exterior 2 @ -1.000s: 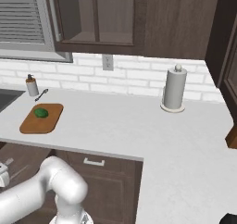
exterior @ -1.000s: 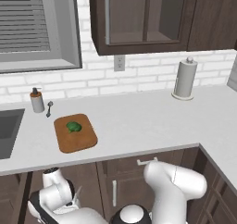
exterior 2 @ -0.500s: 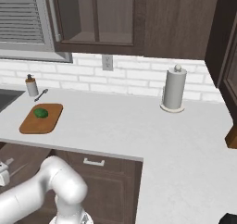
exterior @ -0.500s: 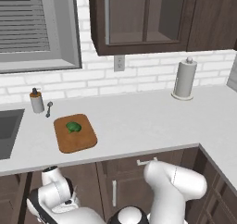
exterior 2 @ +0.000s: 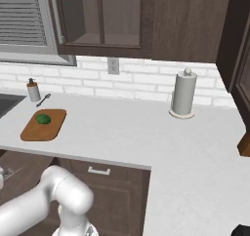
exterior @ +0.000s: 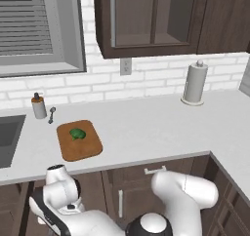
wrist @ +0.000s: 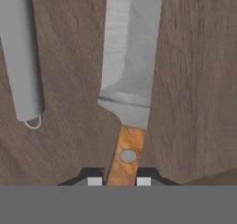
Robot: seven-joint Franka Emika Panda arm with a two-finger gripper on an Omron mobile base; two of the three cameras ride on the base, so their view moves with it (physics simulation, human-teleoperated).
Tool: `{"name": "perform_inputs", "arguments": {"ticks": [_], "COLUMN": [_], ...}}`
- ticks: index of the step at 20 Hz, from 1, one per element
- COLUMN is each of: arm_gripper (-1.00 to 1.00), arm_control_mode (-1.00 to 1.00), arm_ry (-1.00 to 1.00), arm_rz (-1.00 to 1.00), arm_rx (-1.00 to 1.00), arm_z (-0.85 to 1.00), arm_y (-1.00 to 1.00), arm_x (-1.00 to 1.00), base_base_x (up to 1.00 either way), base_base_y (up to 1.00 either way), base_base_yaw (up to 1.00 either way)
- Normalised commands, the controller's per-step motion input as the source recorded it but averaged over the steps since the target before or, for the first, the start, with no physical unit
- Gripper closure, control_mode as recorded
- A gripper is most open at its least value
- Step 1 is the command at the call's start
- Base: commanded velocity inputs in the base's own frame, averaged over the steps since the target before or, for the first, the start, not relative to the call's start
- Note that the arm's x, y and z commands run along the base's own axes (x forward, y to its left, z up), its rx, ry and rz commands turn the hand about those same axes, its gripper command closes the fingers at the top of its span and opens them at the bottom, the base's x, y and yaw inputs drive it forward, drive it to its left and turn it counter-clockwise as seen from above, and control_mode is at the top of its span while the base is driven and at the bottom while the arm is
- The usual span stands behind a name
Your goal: Place the appropriate cutting tool for cutting the broccoli skin on the cutting board.
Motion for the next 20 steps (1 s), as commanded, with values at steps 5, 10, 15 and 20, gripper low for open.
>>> {"name": "perform_inputs", "arguments": {"ticks": [5,10,15,20], "arm_gripper": [1.00,1.00,1.00,1.00], "arm_control_mode": [-1.00,-1.00,-1.00,-1.00], "arm_ry": [0.00,0.00,-0.01,-0.07], "arm_rz": [-0.20,-0.23,-0.22,-0.13], "arm_rx": [0.00,0.00,0.00,0.00], "arm_z": [0.93,0.85,0.92,0.88], "arm_y": [-0.11,-0.22,-0.41,-0.63], "arm_x": [-0.40,-0.65,-0.31,-0.03], "base_base_x": [0.00,0.00,0.00,0.00], "base_base_y": [0.00,0.00,0.00,0.00], "base_base_yaw": [0.00,0.00,0.00,0.00]}}
